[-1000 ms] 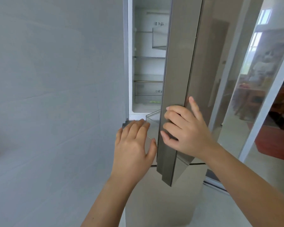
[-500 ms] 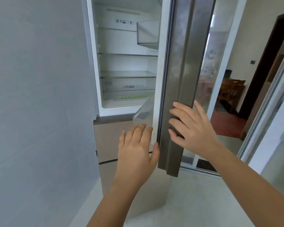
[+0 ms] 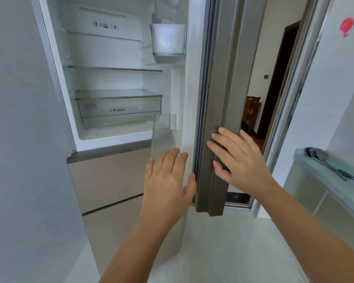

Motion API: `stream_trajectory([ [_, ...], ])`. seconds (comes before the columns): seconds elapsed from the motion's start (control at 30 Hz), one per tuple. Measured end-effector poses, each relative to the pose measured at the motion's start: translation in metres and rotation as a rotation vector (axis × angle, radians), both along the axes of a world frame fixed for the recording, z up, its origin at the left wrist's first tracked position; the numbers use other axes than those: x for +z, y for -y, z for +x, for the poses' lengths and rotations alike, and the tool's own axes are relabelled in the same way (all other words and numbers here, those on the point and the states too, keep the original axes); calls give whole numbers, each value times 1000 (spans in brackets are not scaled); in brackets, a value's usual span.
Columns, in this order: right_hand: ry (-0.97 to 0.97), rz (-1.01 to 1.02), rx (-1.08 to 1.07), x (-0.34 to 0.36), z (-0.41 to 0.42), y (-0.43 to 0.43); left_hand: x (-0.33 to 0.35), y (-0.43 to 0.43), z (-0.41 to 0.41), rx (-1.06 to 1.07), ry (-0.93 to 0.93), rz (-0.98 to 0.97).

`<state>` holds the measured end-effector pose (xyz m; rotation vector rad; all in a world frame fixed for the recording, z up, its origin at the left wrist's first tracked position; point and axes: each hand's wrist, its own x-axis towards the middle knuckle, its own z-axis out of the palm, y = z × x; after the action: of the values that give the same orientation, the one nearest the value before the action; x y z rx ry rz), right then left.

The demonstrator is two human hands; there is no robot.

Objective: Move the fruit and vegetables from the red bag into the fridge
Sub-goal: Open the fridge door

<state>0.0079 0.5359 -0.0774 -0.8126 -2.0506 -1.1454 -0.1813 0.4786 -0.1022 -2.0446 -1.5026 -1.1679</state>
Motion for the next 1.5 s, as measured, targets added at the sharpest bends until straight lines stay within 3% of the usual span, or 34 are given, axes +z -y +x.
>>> stream_trajectory([
  [0.4, -124, -48, -107, -16, 114, -6, -7, -40, 94, -123, -48, -26],
  [0.7, -269, -252, -166, -32, 177, -33, -25, -82, 159, -159, -78, -103],
  [1.5, -401, -520, -395, -49, 275, -115, -31, -162, 289, -289, -90, -77],
])
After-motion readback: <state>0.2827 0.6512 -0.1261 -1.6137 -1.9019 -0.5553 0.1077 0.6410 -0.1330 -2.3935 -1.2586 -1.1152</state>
